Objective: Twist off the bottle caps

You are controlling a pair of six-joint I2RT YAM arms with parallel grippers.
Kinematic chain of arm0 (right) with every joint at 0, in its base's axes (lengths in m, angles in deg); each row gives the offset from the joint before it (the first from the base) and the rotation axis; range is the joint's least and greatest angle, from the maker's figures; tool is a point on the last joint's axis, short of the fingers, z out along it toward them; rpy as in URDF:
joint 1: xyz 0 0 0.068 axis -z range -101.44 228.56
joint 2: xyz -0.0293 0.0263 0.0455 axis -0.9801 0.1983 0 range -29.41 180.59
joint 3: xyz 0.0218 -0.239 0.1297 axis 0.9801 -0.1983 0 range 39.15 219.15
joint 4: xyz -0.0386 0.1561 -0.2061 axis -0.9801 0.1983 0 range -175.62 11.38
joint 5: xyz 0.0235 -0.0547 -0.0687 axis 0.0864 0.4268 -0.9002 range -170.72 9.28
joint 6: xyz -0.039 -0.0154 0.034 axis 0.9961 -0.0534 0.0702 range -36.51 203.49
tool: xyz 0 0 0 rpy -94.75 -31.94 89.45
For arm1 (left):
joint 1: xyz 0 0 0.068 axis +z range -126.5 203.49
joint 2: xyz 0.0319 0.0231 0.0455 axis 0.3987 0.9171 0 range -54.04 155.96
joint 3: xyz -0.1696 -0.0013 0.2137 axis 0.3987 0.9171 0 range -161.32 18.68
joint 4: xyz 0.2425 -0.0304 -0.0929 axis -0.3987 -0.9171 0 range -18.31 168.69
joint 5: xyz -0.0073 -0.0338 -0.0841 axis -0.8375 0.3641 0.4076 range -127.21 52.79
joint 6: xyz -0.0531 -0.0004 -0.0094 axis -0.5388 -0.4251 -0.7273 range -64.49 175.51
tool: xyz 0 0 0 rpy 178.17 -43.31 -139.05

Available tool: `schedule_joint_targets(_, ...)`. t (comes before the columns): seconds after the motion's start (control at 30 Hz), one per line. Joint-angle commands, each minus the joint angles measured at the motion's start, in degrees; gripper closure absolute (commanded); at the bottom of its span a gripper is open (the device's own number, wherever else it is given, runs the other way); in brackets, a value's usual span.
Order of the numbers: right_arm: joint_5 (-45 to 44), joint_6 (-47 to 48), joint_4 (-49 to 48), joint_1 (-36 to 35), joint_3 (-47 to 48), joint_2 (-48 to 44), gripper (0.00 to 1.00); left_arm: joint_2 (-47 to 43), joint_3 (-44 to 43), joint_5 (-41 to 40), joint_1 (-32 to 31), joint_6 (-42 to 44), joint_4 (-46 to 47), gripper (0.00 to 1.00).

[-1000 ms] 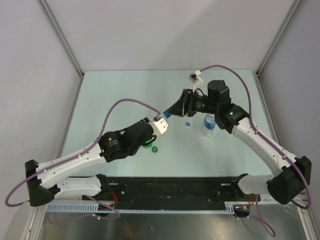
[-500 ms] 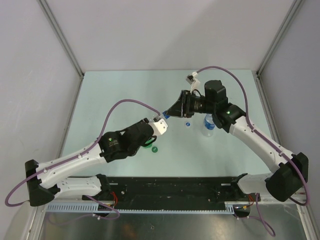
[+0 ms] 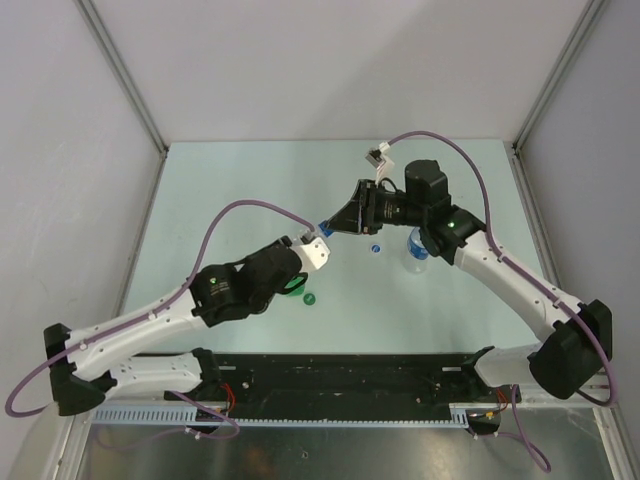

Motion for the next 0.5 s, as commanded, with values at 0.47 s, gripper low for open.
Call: schedule_joint_targets(0.47,2.43,8.53,-2.56,-5.72,1.09,-9.65,1.00,-7.15,-6.38,23.64,-0.59,-4.64,3.71,1.00)
